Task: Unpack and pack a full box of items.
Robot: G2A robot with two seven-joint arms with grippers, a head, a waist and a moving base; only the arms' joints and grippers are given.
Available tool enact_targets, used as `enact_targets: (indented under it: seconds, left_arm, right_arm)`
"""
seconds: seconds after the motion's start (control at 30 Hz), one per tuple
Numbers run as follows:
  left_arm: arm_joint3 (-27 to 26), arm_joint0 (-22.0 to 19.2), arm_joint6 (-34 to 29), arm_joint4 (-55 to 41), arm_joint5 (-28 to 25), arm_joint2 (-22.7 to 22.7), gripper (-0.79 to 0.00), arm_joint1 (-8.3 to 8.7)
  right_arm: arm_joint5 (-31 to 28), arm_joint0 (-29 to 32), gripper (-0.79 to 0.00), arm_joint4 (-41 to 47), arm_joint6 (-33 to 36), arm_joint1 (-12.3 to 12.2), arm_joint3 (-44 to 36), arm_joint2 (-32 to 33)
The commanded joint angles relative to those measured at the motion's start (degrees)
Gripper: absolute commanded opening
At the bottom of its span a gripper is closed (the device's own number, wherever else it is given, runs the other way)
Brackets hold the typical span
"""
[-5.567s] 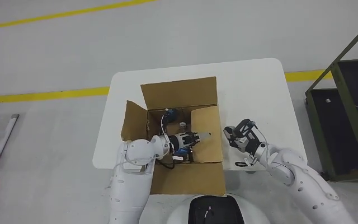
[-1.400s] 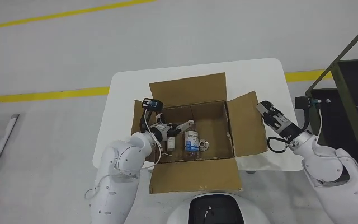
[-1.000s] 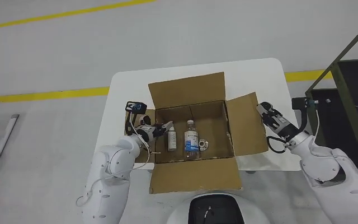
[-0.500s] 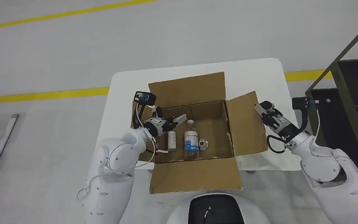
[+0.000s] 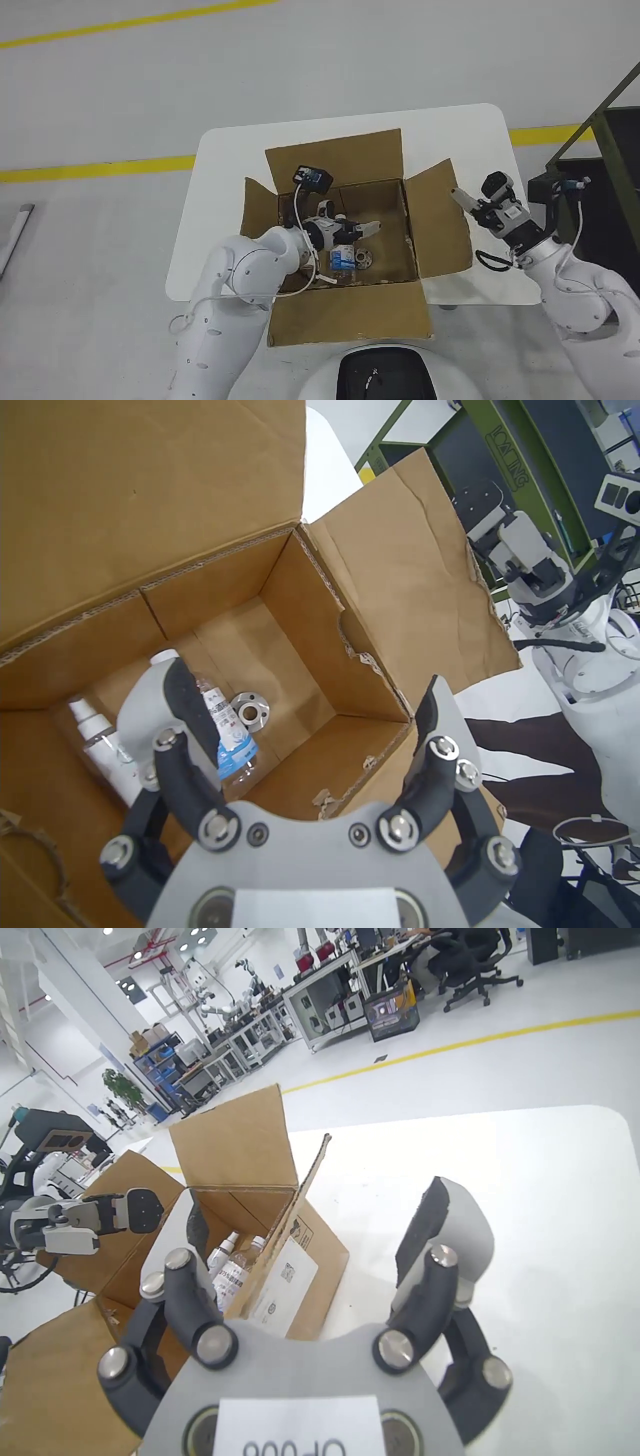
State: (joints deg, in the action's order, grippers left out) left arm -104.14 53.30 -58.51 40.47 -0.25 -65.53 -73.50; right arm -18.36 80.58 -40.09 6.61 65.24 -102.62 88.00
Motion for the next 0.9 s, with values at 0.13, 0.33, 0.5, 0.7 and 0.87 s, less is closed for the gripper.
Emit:
enact_targets:
  seconds: [0.13, 0.33, 0.5, 0.7, 0.87]
  left_arm:
    - [0.0, 0.0, 0.0, 0.4, 0.0, 0.0, 0.0, 0.0]
    - [0.0, 0.0, 0.0, 0.4, 0.0, 0.0, 0.0, 0.0]
    - [-0.8, -0.4, -0.7, 2.5, 0.9, 1.3, 0.0, 0.01]
    - [1.5, -4.8, -5.9, 6.7, 6.1, 6.8, 0.0, -0.72]
    - [7.6, -9.0, -10.5, 15.6, 10.6, 14.5, 0.0, -1.84]
  right_arm:
    - [-0.8, 0.8, 0.0, -2.9, -5.6, 0.2, -0.6, -0.1]
    - [-1.1, 1.8, 0.0, -5.5, -10.5, 0.3, -2.6, 0.7]
    - [-0.3, 2.9, -0.785, -8.3, -12.7, 0.4, -5.4, 1.3]
    - [0.9, 3.6, -0.785, -8.9, -13.0, 0.6, -6.6, 1.6]
    - [1.6, 4.0, -0.785, -9.2, -13.0, 0.7, -6.8, 1.3]
